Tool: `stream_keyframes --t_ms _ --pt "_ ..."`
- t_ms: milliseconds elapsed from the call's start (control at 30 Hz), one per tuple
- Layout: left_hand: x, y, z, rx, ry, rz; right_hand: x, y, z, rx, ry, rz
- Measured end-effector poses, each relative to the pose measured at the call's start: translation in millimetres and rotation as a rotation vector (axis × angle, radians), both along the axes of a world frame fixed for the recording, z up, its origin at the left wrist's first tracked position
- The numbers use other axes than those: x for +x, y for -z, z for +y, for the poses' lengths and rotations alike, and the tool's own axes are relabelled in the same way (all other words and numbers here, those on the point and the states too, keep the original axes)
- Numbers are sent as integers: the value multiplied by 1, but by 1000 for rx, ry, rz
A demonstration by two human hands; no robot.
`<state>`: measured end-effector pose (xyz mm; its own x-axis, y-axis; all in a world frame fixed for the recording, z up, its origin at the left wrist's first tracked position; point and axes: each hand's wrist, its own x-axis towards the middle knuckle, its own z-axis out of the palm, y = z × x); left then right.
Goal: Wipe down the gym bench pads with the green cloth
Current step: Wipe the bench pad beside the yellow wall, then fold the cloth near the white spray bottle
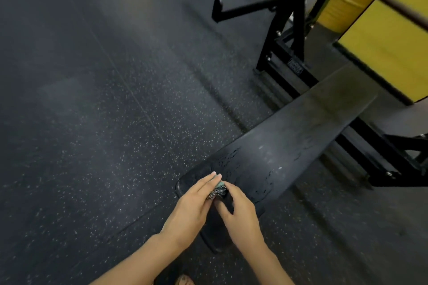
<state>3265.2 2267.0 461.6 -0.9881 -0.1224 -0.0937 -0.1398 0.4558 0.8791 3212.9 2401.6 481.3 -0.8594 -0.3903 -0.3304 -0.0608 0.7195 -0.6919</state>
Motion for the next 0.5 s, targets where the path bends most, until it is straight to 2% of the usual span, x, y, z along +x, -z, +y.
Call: stream_keyframes --t_ms 133,333,500 --pt "-15 -67 -8 13 -12 146 -8 -63 1 -107 54 97" --pt "-35 -180 -17 99 -23 244 -25 -168 8 -228 75 275" --pt "-49 -268 -16 280 -5 209 -36 -250 10 -324 125 391"
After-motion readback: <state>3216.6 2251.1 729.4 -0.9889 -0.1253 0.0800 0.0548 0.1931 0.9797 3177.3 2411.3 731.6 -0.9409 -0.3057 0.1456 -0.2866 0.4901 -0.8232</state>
